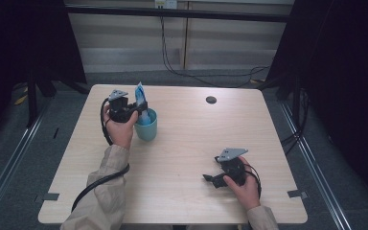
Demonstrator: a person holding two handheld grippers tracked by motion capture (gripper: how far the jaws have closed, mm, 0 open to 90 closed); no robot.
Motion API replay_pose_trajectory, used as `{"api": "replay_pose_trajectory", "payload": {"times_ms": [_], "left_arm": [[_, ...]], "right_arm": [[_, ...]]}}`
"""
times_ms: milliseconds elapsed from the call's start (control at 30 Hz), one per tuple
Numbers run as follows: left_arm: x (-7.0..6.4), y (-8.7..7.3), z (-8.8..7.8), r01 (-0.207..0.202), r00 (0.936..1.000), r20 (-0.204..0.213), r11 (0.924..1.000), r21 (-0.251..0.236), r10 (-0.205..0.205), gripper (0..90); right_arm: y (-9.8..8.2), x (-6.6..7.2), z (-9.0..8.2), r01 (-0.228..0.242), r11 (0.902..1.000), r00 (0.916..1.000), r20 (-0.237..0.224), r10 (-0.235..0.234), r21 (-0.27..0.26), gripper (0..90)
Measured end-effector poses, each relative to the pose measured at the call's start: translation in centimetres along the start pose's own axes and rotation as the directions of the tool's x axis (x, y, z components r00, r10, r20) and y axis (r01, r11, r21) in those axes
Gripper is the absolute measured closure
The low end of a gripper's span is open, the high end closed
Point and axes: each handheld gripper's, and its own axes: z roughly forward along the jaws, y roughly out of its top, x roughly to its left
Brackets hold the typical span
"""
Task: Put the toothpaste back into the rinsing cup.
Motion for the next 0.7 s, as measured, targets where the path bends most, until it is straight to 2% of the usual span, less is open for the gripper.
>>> {"api": "replay_pose_trajectory", "payload": {"times_ms": [467,700], "left_arm": [[0.32,-0.03,0.03,0.000,1.0000,-0.003,1.0000,-0.002,0.000,70.0],[0.41,0.00,-0.03,-0.001,0.9999,-0.017,1.0000,-0.001,0.001,68.8]], "right_arm": [[0.00,0.02,-0.01,0.000,1.0000,1.0000,0.001,0.000,0.000,13.7],[0.00,0.03,-0.01,0.000,1.0000,1.0000,0.000,0.000,0.000,13.7]]}}
